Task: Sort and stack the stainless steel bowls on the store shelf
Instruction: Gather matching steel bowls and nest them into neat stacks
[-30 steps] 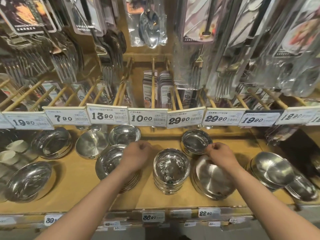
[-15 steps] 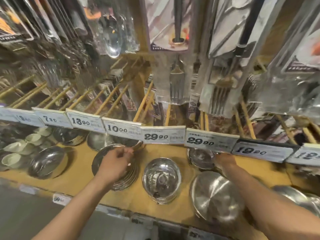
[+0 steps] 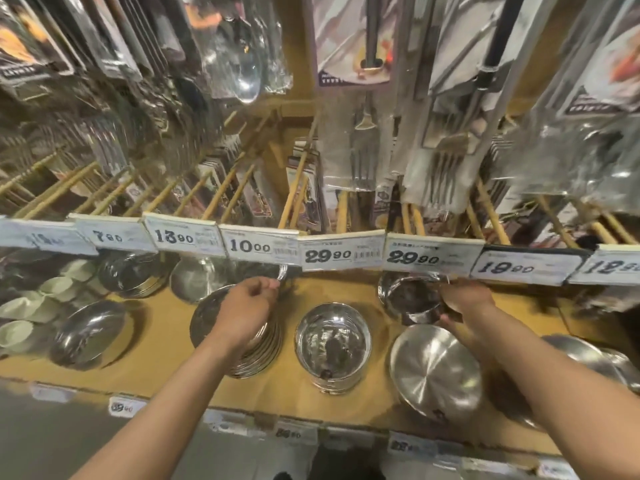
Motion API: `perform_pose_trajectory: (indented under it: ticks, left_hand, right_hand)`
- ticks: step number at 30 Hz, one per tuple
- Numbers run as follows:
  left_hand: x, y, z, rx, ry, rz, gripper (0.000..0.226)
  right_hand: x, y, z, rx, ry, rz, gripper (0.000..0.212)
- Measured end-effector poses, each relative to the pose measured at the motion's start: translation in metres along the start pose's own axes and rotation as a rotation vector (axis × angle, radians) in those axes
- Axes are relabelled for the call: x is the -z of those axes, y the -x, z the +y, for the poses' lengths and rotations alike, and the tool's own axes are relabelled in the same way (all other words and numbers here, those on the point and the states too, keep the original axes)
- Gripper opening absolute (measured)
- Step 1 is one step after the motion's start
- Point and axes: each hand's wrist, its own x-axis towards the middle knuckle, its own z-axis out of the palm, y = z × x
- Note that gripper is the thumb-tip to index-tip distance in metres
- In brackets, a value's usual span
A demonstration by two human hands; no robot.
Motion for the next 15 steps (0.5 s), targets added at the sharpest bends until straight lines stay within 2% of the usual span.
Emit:
perform_pose_trajectory:
  ticks: [4,9,13,15]
  left_hand:
    - [0.009,-0.006,0.004,-0.059,0.019,-0.030,0.018]
    - [0.033,-0.011,0.008,-0.109,-0.029,-0.039,0.018]
    - [0.055,-0.017,0.004,-0.117,-0.052,-0.040,0.014]
    - [0.064,-0.020,0.001,-0.101,-0.011,-0.057,0.014]
  right_hand:
    - [0.010,0.018,-0.003,0.032,0.039,0.070,0.039]
    - [0.008,0.045,-0.001,-0.009,-0.042,0.070,0.020]
    - [0.007,0.066,0.003,-0.009,-0.025,0.096,0.018]
    - [0.007,0.074,0.004,-0.007,-0.030,0.121,0.025]
